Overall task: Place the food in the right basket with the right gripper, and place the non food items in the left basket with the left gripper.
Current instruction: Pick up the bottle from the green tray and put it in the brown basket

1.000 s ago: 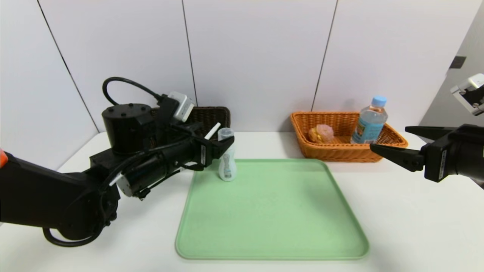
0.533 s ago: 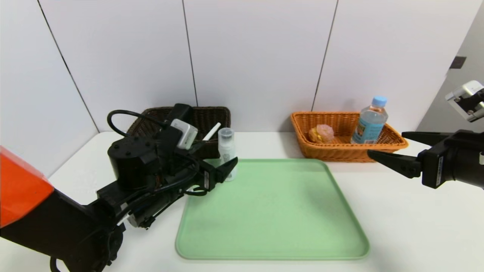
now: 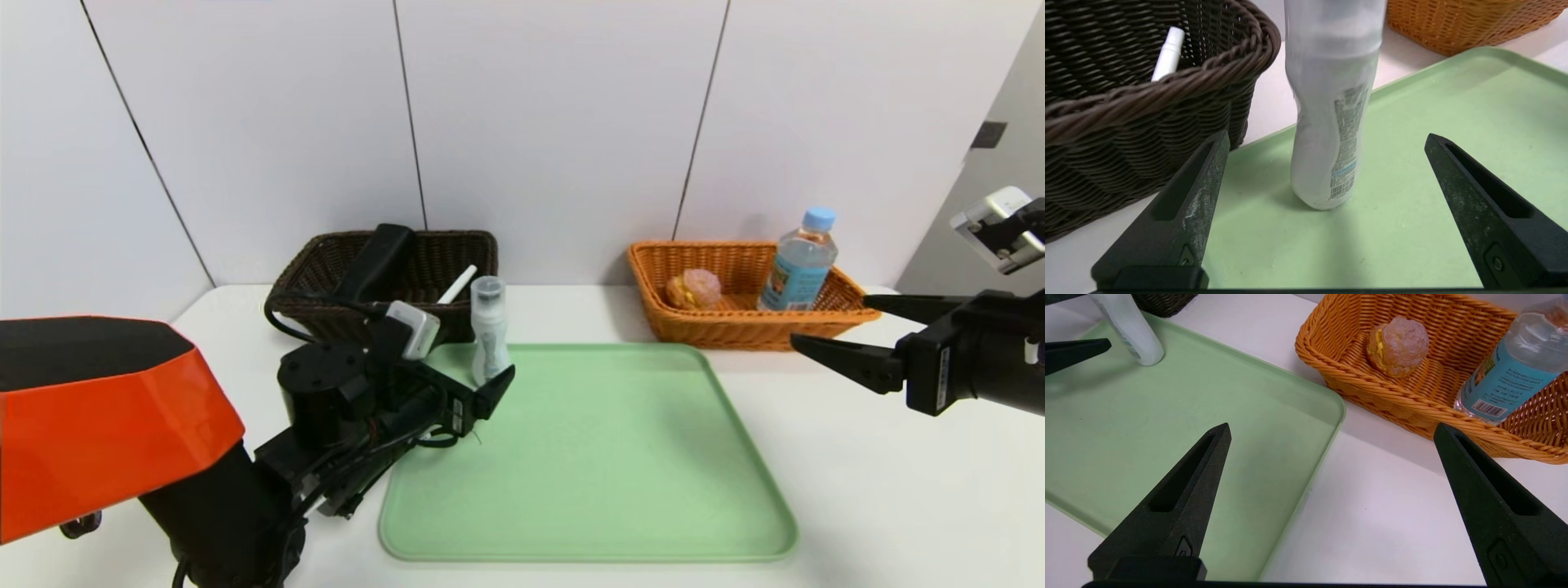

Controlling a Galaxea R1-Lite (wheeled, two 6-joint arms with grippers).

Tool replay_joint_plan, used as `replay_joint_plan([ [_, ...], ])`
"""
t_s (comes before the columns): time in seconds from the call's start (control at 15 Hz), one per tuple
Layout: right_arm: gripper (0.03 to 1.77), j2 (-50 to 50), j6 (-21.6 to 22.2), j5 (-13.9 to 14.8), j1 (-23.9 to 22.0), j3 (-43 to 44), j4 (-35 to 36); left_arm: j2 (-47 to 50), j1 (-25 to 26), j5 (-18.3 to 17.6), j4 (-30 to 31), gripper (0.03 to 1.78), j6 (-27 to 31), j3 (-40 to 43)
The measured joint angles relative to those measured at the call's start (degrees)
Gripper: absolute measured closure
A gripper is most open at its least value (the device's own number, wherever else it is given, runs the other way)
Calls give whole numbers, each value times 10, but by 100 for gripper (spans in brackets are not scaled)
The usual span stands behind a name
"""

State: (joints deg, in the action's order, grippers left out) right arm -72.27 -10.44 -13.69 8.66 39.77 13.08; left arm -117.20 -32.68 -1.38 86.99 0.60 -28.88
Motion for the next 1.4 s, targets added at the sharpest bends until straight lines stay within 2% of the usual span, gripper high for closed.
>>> replay_joint_plan([
  [1.13,9,-1,3,-3,3,-31,19,-78,8,-2,-3,12,3,-104],
  [1.2,9,-1,3,-3,3,-32,19,-79,9,-2,-2,15,3,-106],
  [1.4,9,-3,3,-3,6,-31,19,-80,12,-1,-1,65,3,-109],
])
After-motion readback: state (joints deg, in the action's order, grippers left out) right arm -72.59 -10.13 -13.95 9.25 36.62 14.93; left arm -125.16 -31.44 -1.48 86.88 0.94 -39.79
